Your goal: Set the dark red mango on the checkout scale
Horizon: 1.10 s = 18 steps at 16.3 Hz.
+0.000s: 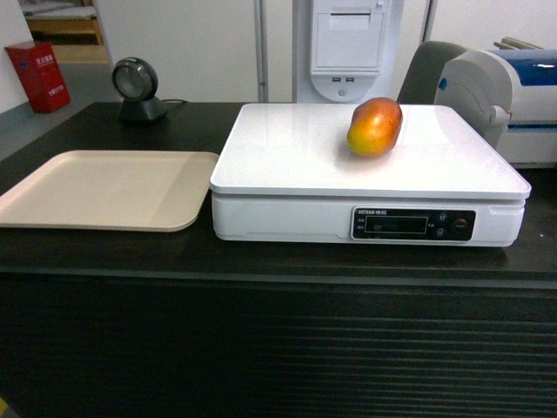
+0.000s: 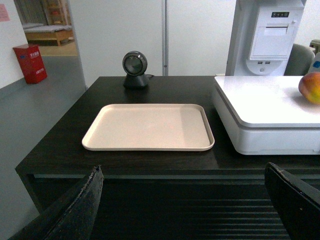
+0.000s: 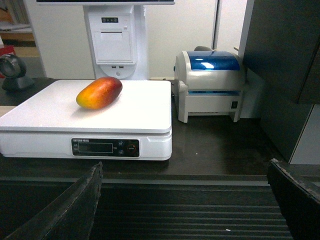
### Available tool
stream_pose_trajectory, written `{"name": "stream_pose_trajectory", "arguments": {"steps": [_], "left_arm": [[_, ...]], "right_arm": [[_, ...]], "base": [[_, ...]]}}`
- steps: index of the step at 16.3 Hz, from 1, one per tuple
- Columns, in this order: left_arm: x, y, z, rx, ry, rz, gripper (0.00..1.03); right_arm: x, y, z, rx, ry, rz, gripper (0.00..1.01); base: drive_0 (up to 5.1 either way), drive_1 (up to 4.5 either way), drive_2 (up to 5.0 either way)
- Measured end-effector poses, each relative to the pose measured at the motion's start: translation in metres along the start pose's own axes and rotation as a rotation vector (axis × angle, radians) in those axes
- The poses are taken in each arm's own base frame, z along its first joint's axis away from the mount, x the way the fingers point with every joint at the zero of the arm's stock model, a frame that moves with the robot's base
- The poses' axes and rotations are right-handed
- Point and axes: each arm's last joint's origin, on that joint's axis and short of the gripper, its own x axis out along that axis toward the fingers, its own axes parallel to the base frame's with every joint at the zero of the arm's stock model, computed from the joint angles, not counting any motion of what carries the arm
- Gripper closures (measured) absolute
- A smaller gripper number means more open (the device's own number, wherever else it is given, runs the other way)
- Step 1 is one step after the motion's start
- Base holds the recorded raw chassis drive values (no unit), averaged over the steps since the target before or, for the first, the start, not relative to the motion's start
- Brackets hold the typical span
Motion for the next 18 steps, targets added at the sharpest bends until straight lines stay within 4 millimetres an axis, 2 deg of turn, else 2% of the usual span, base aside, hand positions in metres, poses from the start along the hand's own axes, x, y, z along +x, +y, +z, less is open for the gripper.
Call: {"name": "stream_pose_trajectory", "arguments": {"steps": [18], "left_arm": [[0.0,0.0,-0.0001,0.0,0.001,0.0,0.05]], "right_arm": [[0.0,0.0,-0.0001,0.0,0.002,0.0,0.03]], "base": [[0.0,0.0,0.0]]}}
